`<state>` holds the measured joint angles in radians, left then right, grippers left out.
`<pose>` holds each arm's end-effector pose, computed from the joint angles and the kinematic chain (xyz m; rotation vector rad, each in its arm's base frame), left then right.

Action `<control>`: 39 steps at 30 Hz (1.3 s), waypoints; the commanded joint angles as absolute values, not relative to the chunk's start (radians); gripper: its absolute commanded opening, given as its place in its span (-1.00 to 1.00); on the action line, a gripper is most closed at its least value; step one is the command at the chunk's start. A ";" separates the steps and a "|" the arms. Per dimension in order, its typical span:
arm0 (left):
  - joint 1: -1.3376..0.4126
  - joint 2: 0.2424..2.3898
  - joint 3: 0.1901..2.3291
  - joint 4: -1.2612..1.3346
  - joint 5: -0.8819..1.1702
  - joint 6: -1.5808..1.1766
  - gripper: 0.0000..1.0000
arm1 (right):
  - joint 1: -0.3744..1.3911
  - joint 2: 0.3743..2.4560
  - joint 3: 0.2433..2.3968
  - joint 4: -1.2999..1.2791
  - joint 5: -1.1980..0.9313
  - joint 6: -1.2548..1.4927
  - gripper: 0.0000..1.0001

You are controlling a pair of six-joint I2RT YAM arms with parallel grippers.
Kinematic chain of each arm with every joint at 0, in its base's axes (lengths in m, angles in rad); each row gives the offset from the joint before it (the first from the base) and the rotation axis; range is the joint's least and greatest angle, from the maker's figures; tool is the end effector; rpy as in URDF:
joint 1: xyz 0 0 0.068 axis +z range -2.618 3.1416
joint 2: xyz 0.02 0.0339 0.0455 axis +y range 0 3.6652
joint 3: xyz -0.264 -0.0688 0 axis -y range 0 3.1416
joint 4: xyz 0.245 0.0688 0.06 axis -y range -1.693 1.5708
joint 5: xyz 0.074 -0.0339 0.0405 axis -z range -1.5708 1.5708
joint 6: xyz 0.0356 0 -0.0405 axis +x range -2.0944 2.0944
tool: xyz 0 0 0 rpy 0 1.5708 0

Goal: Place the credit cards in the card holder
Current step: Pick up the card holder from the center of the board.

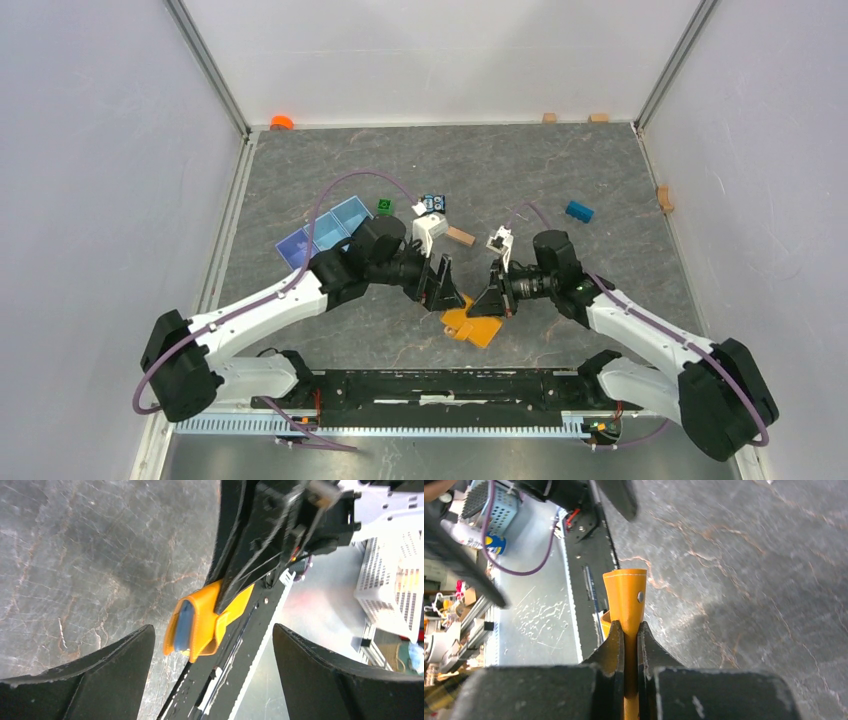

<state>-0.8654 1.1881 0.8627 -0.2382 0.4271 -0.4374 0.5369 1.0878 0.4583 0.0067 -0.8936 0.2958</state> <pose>0.1591 -0.2096 0.2801 0.7621 2.2040 -1.1729 0.1654 0.1307 0.1954 -0.8080 2.1364 1.4321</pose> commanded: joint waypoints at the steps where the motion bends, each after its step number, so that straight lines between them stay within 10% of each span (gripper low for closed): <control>1: -0.865 1.230 0.891 -0.342 0.540 -0.336 0.87 | 0.546 1.020 0.518 0.056 -1.031 0.268 -1.00; 9: -0.865 1.222 0.872 -0.304 0.656 -0.338 0.79 | 0.547 0.976 0.531 0.078 -1.083 0.273 -1.00; 18: -0.867 1.267 0.867 -0.290 0.722 -0.349 -0.57 | 0.547 0.967 0.536 0.046 -1.072 0.241 -0.99; 21: -0.867 1.255 0.867 -0.274 0.709 -0.353 -0.95 | 0.547 0.965 0.553 -0.035 -1.001 0.185 -0.38; 24: -0.879 1.228 0.871 -0.297 0.613 -0.318 -0.96 | 0.546 0.962 0.578 -0.131 -0.865 0.124 0.36; 27: -0.890 1.193 0.879 -0.357 0.374 -0.252 -0.96 | 0.546 0.940 0.586 -0.193 -0.633 0.101 0.68; 39: -1.167 1.495 1.086 -0.437 -0.552 -0.097 -0.96 | 0.546 0.781 0.518 -0.277 0.172 0.222 0.96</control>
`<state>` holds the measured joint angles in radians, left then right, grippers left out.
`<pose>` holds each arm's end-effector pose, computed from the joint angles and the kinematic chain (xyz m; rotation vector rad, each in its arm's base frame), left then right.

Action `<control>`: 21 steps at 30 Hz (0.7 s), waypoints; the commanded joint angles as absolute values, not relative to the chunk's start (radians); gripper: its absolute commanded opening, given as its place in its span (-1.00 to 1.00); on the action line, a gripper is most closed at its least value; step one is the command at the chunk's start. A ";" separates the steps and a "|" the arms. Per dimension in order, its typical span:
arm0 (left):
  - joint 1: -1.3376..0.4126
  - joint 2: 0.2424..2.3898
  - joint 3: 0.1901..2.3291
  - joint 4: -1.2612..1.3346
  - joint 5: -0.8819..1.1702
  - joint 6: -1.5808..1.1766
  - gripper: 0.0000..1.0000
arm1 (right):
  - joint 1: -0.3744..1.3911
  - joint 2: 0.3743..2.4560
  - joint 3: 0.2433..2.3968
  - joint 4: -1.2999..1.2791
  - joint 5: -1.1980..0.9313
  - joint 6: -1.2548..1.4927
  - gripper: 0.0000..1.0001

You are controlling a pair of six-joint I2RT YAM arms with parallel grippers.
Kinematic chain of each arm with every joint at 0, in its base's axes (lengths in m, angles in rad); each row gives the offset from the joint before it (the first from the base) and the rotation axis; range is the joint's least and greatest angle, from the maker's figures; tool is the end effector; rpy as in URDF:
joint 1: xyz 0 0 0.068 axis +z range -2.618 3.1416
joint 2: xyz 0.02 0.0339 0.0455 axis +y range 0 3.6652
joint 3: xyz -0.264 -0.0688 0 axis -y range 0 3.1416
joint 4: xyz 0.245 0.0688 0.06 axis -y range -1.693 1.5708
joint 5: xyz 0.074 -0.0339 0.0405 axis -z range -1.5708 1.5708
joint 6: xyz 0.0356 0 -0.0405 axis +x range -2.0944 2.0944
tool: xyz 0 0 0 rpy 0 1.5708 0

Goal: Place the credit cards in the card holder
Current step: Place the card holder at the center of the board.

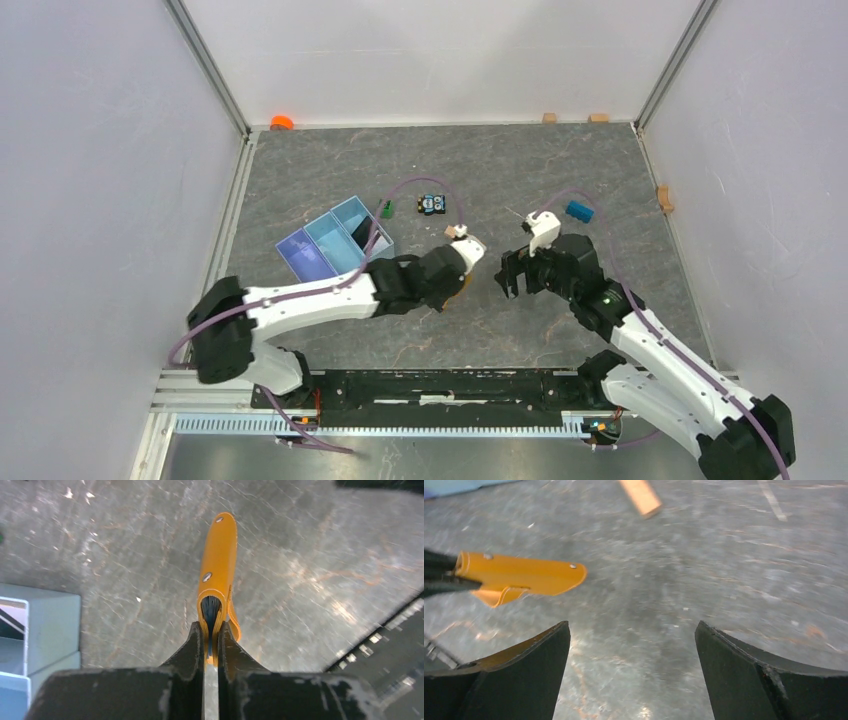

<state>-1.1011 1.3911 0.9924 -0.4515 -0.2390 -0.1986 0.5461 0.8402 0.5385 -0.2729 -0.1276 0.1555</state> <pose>0.1404 -0.2579 0.2518 0.9533 2.2173 -0.3191 0.1577 0.1012 0.2352 -0.4994 2.1326 0.5404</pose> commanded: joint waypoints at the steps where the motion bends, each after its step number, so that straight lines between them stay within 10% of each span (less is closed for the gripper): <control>1: -1.187 1.527 1.105 -0.435 -0.580 -0.082 -0.96 | 0.546 0.771 0.511 -0.278 0.201 0.237 0.96; 16: -1.303 1.566 1.068 -0.356 -0.063 -0.238 0.49 | 0.546 0.614 0.364 -0.276 0.125 0.402 0.96; 21: -1.246 1.513 1.071 -0.390 0.040 -0.354 0.62 | 0.546 0.659 0.360 -0.283 0.043 0.503 0.89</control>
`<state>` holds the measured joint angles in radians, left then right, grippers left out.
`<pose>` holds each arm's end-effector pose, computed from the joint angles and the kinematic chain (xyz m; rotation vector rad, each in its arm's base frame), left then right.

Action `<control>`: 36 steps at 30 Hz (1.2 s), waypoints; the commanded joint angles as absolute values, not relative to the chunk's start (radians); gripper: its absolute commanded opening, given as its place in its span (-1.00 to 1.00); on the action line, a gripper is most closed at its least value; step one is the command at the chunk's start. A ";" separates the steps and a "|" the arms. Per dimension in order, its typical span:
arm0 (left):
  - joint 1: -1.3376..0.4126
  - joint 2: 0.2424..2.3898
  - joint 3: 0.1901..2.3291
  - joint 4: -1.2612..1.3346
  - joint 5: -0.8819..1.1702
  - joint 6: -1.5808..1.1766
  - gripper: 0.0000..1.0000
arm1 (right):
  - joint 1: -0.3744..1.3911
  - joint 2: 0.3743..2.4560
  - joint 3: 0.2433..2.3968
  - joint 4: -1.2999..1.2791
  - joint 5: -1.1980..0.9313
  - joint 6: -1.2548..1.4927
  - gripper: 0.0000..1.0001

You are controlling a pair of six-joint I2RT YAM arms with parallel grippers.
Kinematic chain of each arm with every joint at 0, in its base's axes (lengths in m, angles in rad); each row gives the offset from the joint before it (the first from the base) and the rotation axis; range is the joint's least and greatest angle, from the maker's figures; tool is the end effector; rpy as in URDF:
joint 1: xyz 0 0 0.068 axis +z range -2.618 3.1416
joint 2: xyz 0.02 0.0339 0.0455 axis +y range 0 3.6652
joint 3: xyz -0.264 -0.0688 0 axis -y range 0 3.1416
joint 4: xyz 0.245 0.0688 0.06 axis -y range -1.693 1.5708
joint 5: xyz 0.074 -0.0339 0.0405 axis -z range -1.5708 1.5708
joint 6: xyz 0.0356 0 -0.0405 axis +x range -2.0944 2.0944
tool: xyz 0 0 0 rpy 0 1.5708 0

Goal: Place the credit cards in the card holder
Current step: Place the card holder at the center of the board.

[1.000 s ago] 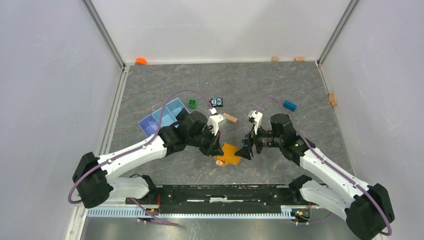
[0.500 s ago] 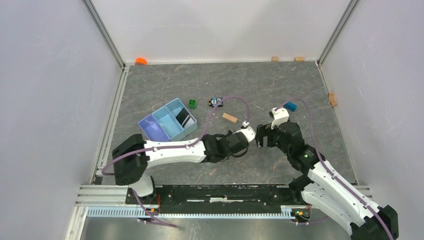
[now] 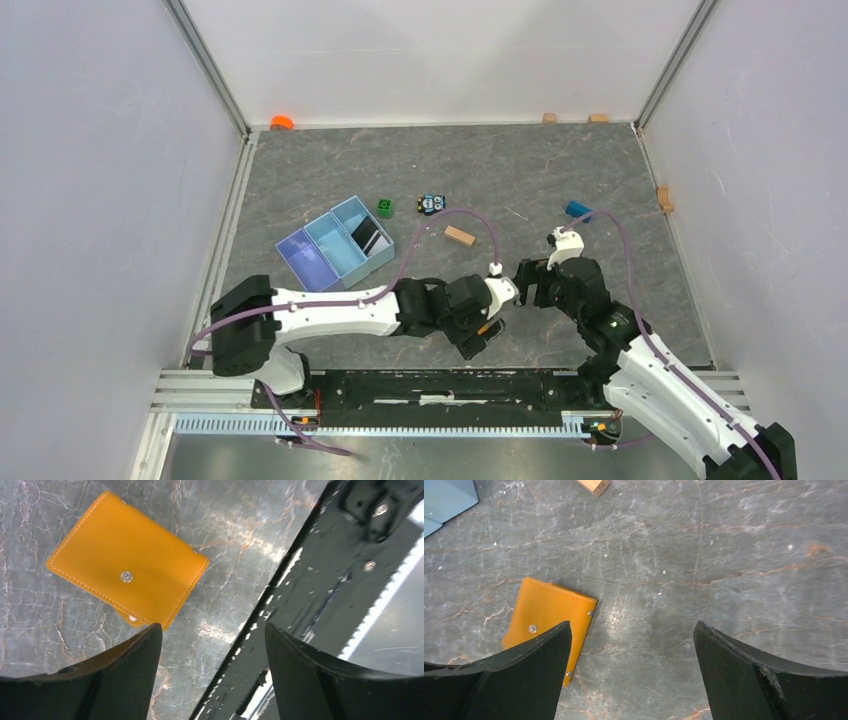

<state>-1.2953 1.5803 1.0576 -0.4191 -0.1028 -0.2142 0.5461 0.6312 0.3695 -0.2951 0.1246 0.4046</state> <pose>0.0930 -0.3157 0.2187 1.2879 2.2295 -0.4773 0.1321 0.0751 0.2061 -0.0777 2.1516 0.4276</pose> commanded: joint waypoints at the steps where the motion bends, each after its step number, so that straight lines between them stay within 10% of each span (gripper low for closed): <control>1: -1.215 1.514 1.069 -0.399 0.051 -0.387 0.58 | 0.547 0.674 0.347 -0.265 0.008 0.533 0.85; 26: -0.982 1.669 0.955 -0.116 0.124 -0.571 -0.41 | 0.586 0.878 0.196 0.100 -0.267 0.689 0.57; 36: -0.982 1.709 0.947 -0.067 0.168 -0.597 -0.45 | 0.673 0.979 0.208 0.118 -0.183 0.684 0.56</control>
